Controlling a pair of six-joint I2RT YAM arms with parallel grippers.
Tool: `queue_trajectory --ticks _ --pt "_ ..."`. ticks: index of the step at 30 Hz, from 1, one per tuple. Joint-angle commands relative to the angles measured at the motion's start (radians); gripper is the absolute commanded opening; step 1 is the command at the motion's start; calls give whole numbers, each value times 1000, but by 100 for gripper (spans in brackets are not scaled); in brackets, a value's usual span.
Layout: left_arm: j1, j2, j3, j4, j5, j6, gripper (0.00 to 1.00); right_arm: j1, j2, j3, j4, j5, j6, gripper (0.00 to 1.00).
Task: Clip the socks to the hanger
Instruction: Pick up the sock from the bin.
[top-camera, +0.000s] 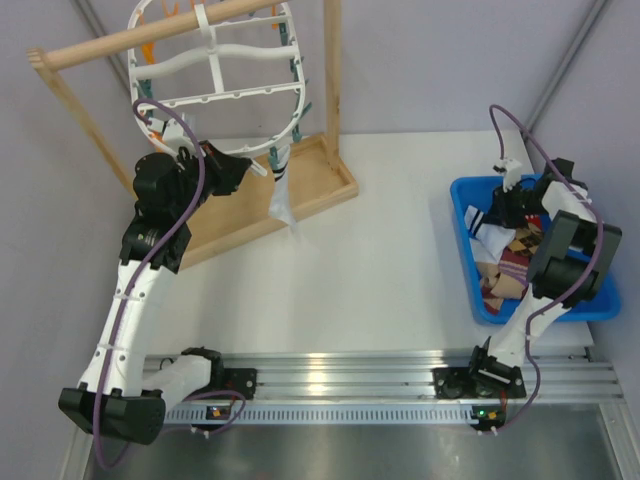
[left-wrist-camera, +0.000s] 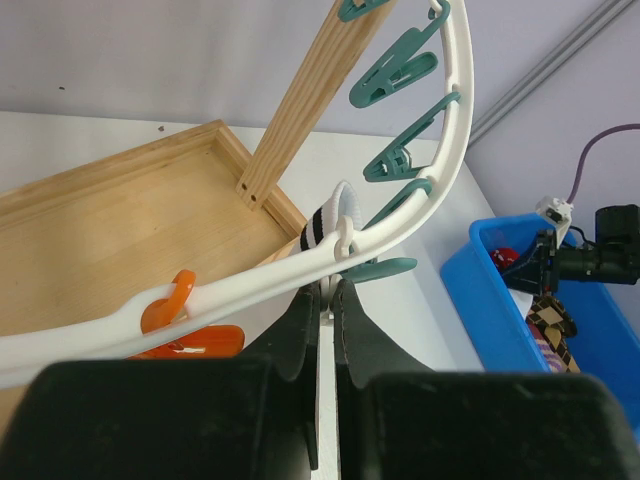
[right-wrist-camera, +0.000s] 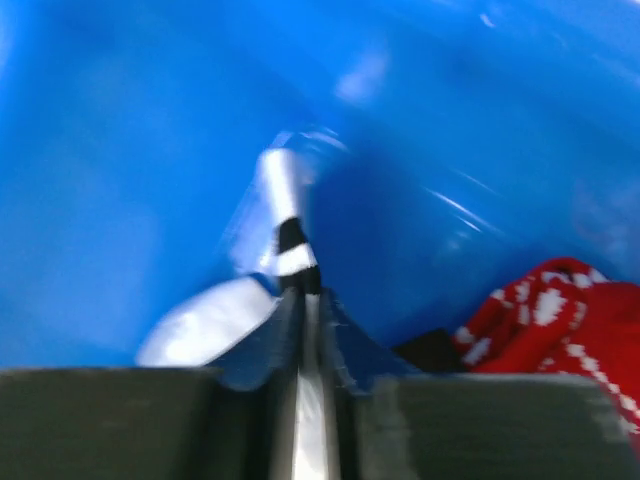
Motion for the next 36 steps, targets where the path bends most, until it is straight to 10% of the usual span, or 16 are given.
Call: queue_trajectory --ticks 1,10,30,36 --pt "2 -2 -1 10 18 2 0 -7 38 17 87 110 -13 15" --pt "2 2 -5 26 24 1 0 -7 -43 -12 100 130 -129 56" --pt "2 -1 2 9 9 21 0 108 88 -72 230 317 -16 52" --pt "2 -4 -10 19 9 19 0 108 75 -110 233 302 -50 17"
